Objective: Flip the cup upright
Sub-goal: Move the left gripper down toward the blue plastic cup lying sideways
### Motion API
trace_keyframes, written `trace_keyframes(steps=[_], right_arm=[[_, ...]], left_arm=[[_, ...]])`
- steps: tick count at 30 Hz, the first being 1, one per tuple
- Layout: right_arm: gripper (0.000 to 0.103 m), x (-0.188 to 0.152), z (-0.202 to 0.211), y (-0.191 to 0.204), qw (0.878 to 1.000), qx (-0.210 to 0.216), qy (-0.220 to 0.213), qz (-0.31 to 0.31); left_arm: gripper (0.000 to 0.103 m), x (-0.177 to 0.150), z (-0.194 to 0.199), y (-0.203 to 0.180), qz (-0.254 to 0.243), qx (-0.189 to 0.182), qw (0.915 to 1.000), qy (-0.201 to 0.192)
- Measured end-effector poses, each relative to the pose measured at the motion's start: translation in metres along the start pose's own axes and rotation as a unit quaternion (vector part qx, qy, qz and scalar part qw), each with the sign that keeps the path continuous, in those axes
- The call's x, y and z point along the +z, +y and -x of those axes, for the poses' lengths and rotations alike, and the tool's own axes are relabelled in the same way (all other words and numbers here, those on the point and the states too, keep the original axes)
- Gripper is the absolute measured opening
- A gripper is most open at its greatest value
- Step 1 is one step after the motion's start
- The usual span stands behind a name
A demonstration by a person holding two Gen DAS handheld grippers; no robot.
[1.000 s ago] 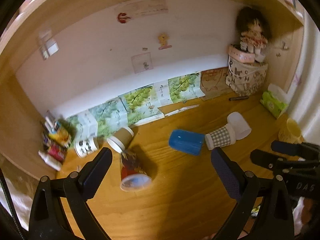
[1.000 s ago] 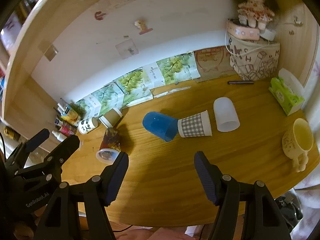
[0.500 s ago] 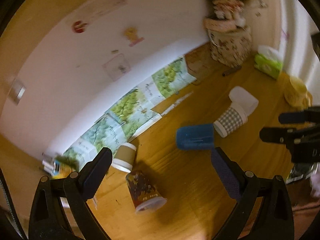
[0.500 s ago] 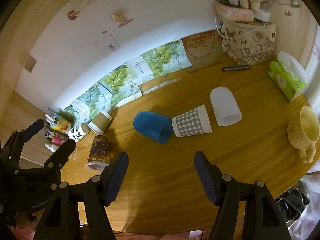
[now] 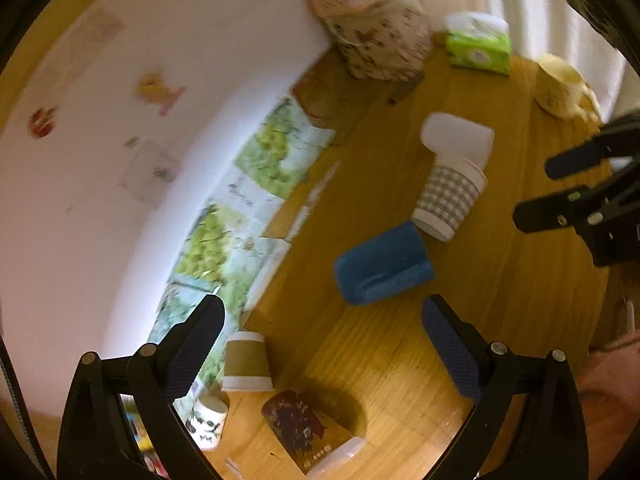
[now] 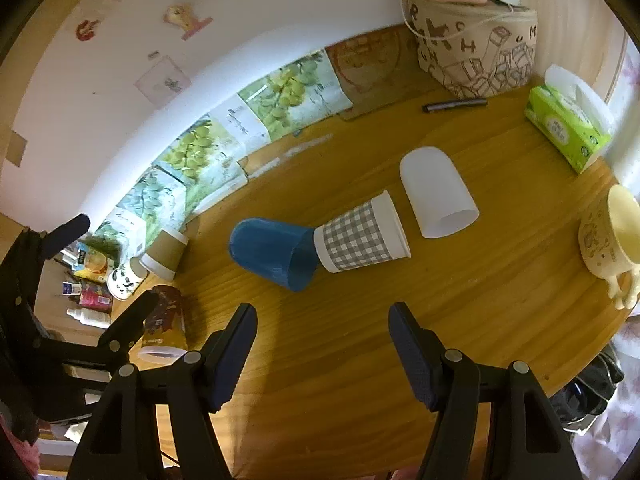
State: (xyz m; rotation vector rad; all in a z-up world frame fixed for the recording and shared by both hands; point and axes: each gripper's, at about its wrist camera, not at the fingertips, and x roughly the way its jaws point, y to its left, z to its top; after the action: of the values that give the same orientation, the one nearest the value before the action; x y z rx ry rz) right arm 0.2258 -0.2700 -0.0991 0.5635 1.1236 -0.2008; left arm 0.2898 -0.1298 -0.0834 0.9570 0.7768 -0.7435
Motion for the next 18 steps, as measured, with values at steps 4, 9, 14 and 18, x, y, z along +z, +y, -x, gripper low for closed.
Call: trace_keyframes(steps=[4,9,14,18], right_arm=[[0.069,0.000,-0.012,-0.006,1.000,-0.006,0.017,-0.009],[0.069,-0.005,-0.026,-0.013,0.999,-0.016,0.036,-0.017],[0.069,-0.010,-0.035,-0.016,0.998,-0.023,0.051,-0.020],[0.069,-0.013,-0.043,-0.017,0.997,-0.027,0.065,-0.021]], left_arm=[[0.099,0.004,-0.014,-0.006,-0.057,-0.001,0.9984,-0.001],[0.099,0.006,-0.032,-0.010,-0.115,-0.016,0.9932,0.000],[0.099,0.007,-0.049,-0.011,-0.155,-0.032,0.9874,-0.011],[0.099,0.007,-0.061,-0.012,-0.180,-0.046,0.9824,-0.022]])
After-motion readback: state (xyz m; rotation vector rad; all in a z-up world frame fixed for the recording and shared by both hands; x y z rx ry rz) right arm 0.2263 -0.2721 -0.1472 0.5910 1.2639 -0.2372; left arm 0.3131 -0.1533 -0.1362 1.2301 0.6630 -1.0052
